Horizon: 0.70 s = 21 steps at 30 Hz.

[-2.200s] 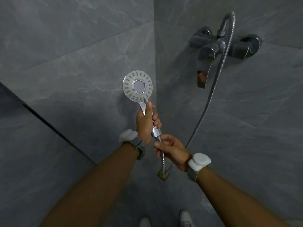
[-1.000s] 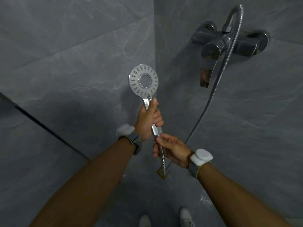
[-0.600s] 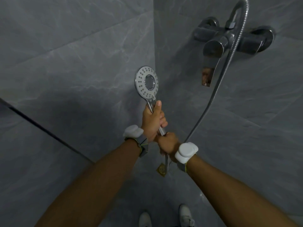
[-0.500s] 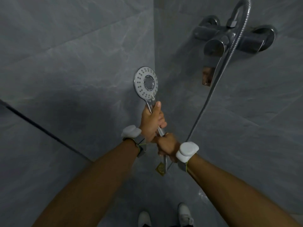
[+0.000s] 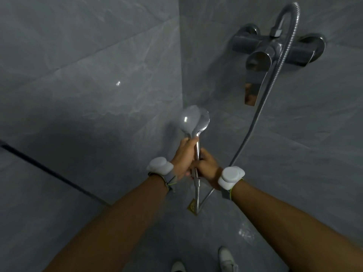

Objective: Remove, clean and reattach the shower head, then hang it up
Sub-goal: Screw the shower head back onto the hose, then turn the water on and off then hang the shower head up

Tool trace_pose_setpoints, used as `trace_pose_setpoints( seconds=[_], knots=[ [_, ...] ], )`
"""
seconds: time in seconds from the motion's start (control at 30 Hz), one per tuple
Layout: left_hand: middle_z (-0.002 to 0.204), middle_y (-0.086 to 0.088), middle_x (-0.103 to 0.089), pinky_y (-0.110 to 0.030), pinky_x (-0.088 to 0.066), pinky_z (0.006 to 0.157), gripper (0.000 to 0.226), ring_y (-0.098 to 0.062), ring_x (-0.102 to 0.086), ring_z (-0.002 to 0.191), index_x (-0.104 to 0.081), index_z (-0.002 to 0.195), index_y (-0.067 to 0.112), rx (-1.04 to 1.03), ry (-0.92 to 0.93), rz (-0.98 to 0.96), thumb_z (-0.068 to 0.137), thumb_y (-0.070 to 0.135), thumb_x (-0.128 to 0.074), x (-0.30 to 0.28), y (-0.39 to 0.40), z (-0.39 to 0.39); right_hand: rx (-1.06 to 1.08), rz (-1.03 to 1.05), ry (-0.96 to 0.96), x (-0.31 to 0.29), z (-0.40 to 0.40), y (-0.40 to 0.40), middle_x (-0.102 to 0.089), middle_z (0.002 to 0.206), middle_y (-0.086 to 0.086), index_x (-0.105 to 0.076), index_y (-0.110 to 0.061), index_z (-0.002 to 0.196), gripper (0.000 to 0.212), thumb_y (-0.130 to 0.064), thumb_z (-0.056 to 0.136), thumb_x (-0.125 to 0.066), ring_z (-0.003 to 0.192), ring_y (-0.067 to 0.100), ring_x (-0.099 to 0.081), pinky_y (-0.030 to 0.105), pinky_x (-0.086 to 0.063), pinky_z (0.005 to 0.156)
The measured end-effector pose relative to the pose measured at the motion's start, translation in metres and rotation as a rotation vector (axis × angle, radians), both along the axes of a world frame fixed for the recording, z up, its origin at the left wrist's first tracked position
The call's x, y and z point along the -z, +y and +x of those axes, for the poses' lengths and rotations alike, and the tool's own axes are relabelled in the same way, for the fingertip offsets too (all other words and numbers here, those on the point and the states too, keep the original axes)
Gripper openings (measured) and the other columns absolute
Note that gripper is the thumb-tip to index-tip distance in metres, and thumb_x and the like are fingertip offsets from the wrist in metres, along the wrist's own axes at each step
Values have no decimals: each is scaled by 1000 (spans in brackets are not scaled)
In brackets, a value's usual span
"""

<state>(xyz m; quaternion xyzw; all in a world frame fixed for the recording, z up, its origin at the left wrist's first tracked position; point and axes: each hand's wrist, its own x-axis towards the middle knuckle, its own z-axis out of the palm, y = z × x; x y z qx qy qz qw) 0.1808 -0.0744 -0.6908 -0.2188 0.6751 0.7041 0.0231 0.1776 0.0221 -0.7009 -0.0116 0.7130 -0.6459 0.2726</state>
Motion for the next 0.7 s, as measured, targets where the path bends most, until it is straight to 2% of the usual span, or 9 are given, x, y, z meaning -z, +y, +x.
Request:
trace_pose_setpoints(
  seconds=[0.07, 0.13, 0.23, 0.3, 0.37, 0.47, 0.53, 0.6, 0.7],
  knots=[
    [79, -2, -59, -35, -46, 75, 39, -20, -57, 73, -56, 85, 23, 81, -4, -150, 83, 61, -49, 1, -6, 1, 74, -25, 8, 0, -3, -2, -58, 70, 18, -47, -6, 94, 18, 6, 85, -57, 48, 21, -58, 25, -47, 42],
    [80, -2, -62, -33, -48, 75, 31, -20, -59, 74, -60, 88, 23, 170, -10, -243, 97, 49, -44, 3, -10, 2, 170, -49, 19, 1, -7, -2, -59, 66, 15, -50, -8, 94, 10, -7, 90, -59, 48, 22, -56, 29, -49, 45],
    [85, -3, -63, -30, -46, 75, 26, -22, -60, 85, -65, 103, 20, 301, -62, -404, 101, 38, -46, 5, -13, -2, 250, 27, 29, 2, -15, 3, -57, 57, 11, -53, -11, 85, 9, -12, 90, -61, 42, 23, -52, 27, -47, 42],
    [93, -9, -69, -31, -47, 72, 34, -25, -62, 83, -68, 107, 12, 379, -139, -518, 101, 35, -44, -6, -12, -8, 222, 67, -6, 3, -19, 9, -56, 57, 12, -55, -9, 77, 12, -10, 87, -62, 41, 23, -51, 28, -45, 44],
    [97, -14, -74, -30, -48, 62, 42, -27, -63, 73, -70, 103, 4, 454, -204, -571, 99, 34, -41, -16, -7, -16, 195, 109, -32, 3, -21, 18, -56, 57, 11, -57, -6, 72, 16, -11, 85, -65, 40, 22, -50, 29, -44, 45],
    [78, -11, -73, -24, -43, 52, 41, -24, -59, 59, -69, 82, 3, 534, -238, -696, 97, 33, -43, -29, 2, -20, 171, 174, -57, 2, -22, 31, -56, 57, 11, -57, -6, 65, 26, -17, 86, -68, 44, 22, -50, 25, -41, 42],
    [66, 0, -60, -20, -38, 53, 36, -16, -53, 56, -59, 69, 12, 566, -214, -814, 97, 31, -45, -31, 4, -21, 146, 205, -79, 2, -20, 41, -55, 54, 9, -56, -7, 61, 32, -22, 88, -68, 41, 19, -50, 18, -36, 35],
    [67, 7, -55, -18, -35, 56, 32, -11, -51, 60, -57, 70, 17, 566, -167, -906, 96, 32, -45, -38, 10, -23, 115, 201, -83, 4, -23, 53, -54, 50, 7, -56, -7, 59, 35, -23, 88, -68, 34, 14, -48, 16, -33, 33],
    [72, -3, -65, -24, -47, 63, 41, -18, -56, 62, -60, 65, 13, 500, -138, -982, 94, 38, -47, -51, 18, -32, 115, 198, -97, 17, -29, 65, -54, 43, 5, -61, -2, 68, 20, -8, 86, -69, 30, 14, -46, 17, -36, 34]
  ],
)
